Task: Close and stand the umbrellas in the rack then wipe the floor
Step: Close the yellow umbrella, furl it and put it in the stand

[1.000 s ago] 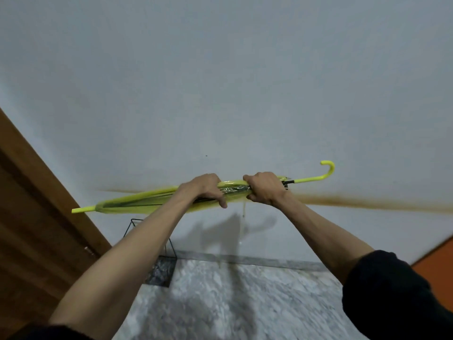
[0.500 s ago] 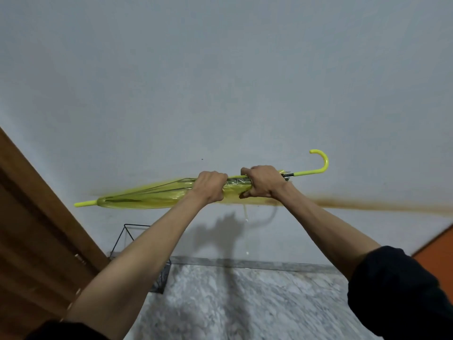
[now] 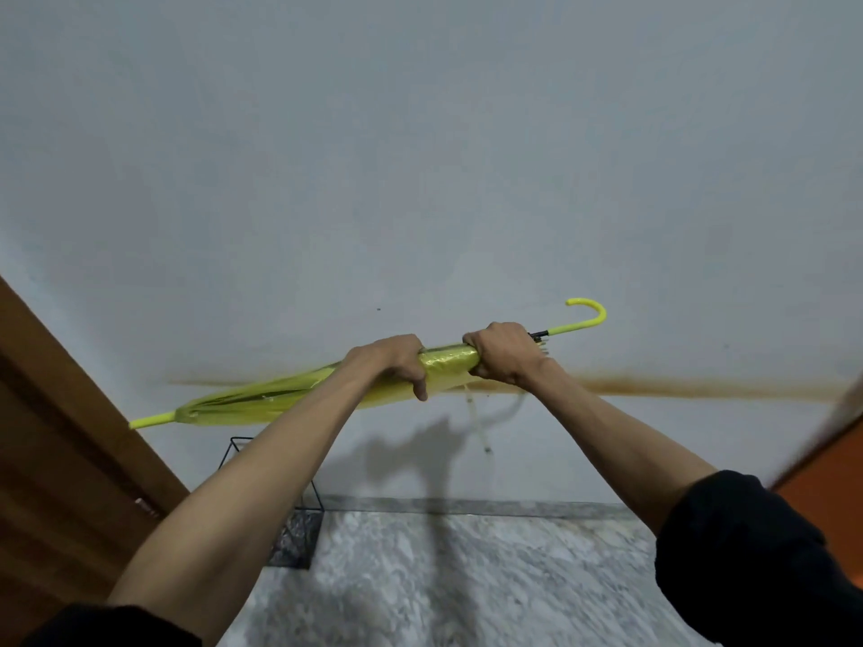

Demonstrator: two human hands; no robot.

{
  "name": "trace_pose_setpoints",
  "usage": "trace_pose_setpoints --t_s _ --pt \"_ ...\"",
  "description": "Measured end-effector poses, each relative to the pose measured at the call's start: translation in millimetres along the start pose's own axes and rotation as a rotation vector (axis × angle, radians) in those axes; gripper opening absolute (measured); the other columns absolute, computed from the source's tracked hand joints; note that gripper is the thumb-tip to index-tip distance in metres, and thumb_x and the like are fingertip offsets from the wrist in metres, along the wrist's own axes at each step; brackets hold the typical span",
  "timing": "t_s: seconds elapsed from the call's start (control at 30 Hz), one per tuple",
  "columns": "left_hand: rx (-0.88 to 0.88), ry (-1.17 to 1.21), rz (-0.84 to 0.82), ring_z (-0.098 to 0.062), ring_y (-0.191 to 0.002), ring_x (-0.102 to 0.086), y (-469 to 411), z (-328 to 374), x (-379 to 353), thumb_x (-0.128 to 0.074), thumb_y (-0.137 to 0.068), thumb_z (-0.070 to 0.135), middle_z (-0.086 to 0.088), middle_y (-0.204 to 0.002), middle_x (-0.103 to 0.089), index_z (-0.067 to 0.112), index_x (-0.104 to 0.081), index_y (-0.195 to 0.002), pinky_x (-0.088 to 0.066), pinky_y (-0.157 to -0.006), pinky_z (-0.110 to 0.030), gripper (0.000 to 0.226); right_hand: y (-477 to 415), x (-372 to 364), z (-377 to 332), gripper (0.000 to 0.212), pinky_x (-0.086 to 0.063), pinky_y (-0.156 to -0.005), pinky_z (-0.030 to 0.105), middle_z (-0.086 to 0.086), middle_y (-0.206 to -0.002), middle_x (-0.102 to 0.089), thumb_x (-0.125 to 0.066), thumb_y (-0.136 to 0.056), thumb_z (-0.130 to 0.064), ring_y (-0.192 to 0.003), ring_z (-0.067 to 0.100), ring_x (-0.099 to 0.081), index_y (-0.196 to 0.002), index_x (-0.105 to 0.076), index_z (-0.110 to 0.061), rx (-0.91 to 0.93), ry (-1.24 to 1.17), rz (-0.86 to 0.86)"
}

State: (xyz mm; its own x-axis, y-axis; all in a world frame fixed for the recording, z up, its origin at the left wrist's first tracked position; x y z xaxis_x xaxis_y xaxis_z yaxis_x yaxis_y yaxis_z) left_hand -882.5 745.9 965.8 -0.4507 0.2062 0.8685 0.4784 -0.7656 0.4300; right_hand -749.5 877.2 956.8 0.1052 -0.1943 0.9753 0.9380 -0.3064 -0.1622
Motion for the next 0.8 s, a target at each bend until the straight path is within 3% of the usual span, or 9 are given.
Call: trace_pose_setpoints --t_s 0.1,0.23,0.3,0.37,0.47,0.53,0.63,0.7,0.8 --pt "-0.068 -0.127 0.099 -0.023 -0.096 -0.06 -2.1 -0.7 -1.6 -0.086 -0.04 0.059 0.004 -0.104 -0.062 0.025 -0.051 -0.114 -0.05 -0.084 -0.036 0.089 -9.2 3.5 0.9 0.022 -0.044 -0.064 0.028 0.001 -0.082 -0.069 -0.069 -0.069 -0.038 -0.085 0.024 -0.065 -0.084 -0.066 -0.022 -0.07 -0.118 -0.144" --pt "-0.253 -0.489 0.461 -0.028 -0.103 -0.06 1.6 1.5 -12.3 -0.084 -0.052 0.059 -0.005 -0.116 -0.058 0.016 -0.03 -0.14 -0.043 -0.079 -0.037 0.112 -14.1 12.5 8.8 0.04 -0.047 -0.07 0.027 -0.003 -0.078 -0.064 -0.081 -0.059 -0.055 -0.079 0.021 -0.061 -0.08 -0.064 -0.026 -0.219 -0.322 -0.366" --pt "-0.258 -0.618 0.59 -0.026 -0.102 -0.059 2.5 1.4 -18.7 -0.082 -0.059 0.056 -0.004 -0.112 -0.057 0.013 -0.03 -0.139 -0.041 -0.082 -0.036 0.105 -16.9 14.8 11.1 0.046 -0.048 -0.072 0.028 -0.005 -0.078 -0.064 -0.083 -0.055 -0.058 -0.081 0.021 -0.062 -0.078 -0.063 -0.025 -0.258 -0.383 -0.405" --pt "-0.227 -0.599 0.632 -0.026 -0.096 -0.06 0.5 0.8 -18.6 -0.078 -0.07 0.042 -0.004 -0.103 -0.061 0.009 -0.039 -0.128 -0.038 -0.078 -0.034 0.077 -18.4 16.4 10.4 0.051 -0.049 -0.074 0.03 -0.007 -0.079 -0.065 -0.084 -0.05 -0.062 -0.084 0.022 -0.063 -0.08 -0.064 -0.025 -0.268 -0.399 -0.418" --pt "-0.225 -0.461 0.606 -0.031 -0.087 -0.063 -3.1 -0.3 -12.7 -0.061 -0.073 0.015 -0.006 -0.09 -0.067 0.011 -0.052 -0.101 -0.034 -0.069 -0.033 0.03 -13.5 15.9 8.7 0.073 -0.049 -0.082 0.033 -0.002 -0.101 -0.067 -0.082 -0.048 -0.067 -0.102 0.024 -0.062 -0.108 -0.062 -0.032 -0.22 -0.351 -0.365" --pt "-0.222 -0.348 0.509 -0.032 -0.085 -0.064 -5.1 -1.7 -10.3 -0.059 -0.069 0.011 -0.006 -0.084 -0.067 0.012 -0.057 -0.086 -0.037 -0.064 -0.029 0.017 -5.6 10.4 7.7 0.117 -0.042 -0.097 0.042 0.004 -0.138 -0.052 -0.078 -0.047 -0.074 -0.123 0.03 -0.051 -0.146 -0.029 -0.038 -0.147 -0.25 -0.279" --pt "-0.161 -0.167 0.366 -0.029 -0.077 -0.064 -8.1 -5.2 -5.2 -0.069 -0.064 0.021 -0.001 -0.069 -0.059 0.015 -0.054 -0.071 -0.042 -0.059 -0.028 0.017 4.8 1.4 1.3 0.141 -0.019 -0.113 0.059 0.003 -0.163 -0.009 -0.069 -0.046 -0.084 -0.146 0.038 -0.017 -0.151 0.013 -0.04 -0.021 -0.01 -0.058" --pt "-0.091 -0.064 0.258 -0.025 -0.076 -0.062 -8.5 -6.9 0.2 -0.08 -0.058 0.035 0.001 -0.073 -0.058 0.016 -0.054 -0.076 -0.047 -0.062 -0.029 0.037 10.8 -6.9 -1.8 0.137 -0.013 -0.114 0.062 0.002 -0.163 -0.008 -0.068 -0.049 -0.082 -0.147 0.04 -0.013 -0.153 0.01 -0.038 0.034 0.104 0.04" --pt "-0.016 0.038 0.092 -0.022 -0.077 -0.063 -8.8 -7.5 6.5 -0.085 -0.046 0.049 0.003 -0.078 -0.061 0.018 -0.053 -0.08 -0.054 -0.074 -0.033 0.056 17.2 -11.3 -1.6 0.109 -0.032 -0.107 0.05 0.003 -0.151 -0.039 -0.07 -0.065 -0.069 -0.134 0.036 -0.041 -0.153 -0.02 -0.029 0.01 0.122 0.078"
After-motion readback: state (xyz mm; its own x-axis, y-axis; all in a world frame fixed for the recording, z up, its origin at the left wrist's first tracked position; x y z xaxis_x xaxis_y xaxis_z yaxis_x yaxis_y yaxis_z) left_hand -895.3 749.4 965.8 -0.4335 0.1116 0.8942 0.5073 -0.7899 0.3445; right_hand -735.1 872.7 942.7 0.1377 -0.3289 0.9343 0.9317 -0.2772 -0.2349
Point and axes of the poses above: each hand's wrist, its own y-axis away from the middle knuckle, its own x-axis out of the back of the hand, z = x × y, the point moved 2 cm from there along -y, towards the middle knuckle
